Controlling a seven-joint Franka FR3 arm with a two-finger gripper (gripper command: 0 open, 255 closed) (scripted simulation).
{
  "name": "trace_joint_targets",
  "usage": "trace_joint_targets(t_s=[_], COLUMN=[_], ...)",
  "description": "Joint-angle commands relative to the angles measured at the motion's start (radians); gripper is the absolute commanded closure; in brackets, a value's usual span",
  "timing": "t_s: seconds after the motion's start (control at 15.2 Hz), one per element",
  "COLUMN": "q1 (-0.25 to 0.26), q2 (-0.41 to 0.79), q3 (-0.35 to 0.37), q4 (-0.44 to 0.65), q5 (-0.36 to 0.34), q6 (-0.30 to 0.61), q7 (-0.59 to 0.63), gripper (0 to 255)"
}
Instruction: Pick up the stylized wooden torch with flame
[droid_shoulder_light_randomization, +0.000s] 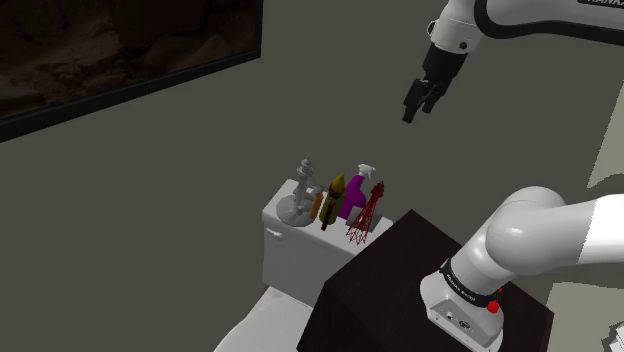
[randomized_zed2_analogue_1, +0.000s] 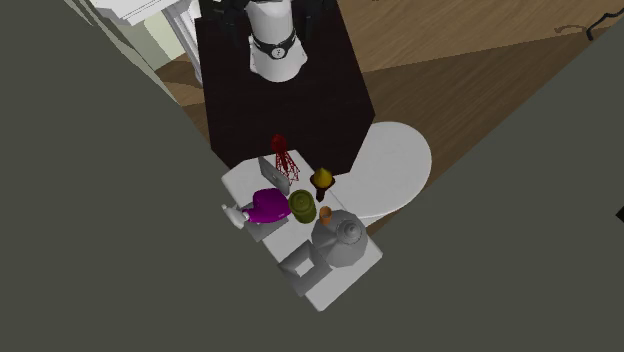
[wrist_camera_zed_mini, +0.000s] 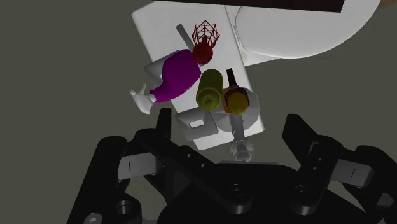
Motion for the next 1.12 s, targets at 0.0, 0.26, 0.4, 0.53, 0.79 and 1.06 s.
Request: trace_joint_targets(t_s=[0.0, 0.26, 0.4, 0.53, 0.79, 1.06], q1=[0.0, 0.014, 0.019, 0.024, 0.031, 0.036], q2=[0.0, 0.112, 0.174, 0.24, 0.381, 0.532], q3=[0.0, 0.02, 0.03, 0.041, 0.063, 0.084], q4=[0.0, -0.033, -0.043, -0.048, -0.045, -0.024], q5=[0.0, -0.008, -0.013, -0.02, -0.038, -0.066], q6=[0.0, 0.106, 0.158, 0.21, 0.307, 0.395], q7=[0.0, 0.003, 0.005, 0.008, 0.018, 0.033], gripper=[0, 0, 0, 0, 0, 0])
